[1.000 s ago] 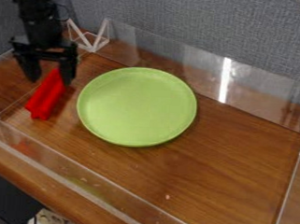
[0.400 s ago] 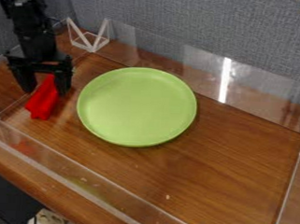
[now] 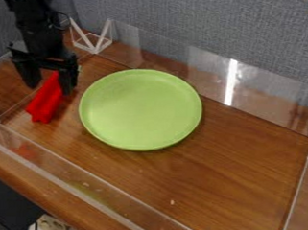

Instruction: Put the red object on the right side

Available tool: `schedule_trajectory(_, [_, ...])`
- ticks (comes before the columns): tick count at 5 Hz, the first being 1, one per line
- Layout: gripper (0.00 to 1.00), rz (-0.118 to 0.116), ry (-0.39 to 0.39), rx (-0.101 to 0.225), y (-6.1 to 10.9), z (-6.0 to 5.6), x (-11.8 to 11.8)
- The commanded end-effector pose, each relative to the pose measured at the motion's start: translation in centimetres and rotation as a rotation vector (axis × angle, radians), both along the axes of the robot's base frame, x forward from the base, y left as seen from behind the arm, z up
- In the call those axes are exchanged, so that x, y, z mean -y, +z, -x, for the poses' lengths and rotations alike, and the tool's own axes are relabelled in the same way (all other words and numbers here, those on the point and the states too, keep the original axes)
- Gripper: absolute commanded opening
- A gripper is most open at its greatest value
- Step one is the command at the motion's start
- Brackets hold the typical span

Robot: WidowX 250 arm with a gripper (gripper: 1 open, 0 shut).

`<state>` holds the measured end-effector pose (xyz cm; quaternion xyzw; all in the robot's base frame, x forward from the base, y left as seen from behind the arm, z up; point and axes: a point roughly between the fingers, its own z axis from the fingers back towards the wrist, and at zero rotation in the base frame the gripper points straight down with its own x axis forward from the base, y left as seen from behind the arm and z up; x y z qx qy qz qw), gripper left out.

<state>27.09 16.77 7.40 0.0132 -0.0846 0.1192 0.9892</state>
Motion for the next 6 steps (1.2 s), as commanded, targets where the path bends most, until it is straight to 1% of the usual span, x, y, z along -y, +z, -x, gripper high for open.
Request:
schedule_trajectory(1, [1.00,-0.053,-0.009,0.065,2.1,-1.0,-1.1])
schedule_trajectory(3, [1.00,-0.040,0.016,0.052,0.9,-1.2,-2.8])
schedule_trajectory(5, [1.00,-0.042,-0.024,0.043,1.2,-1.3,-1.8])
schedule_trajectory(6, [1.00,-0.037,-0.045,0.012,0.1,-1.2,-2.0])
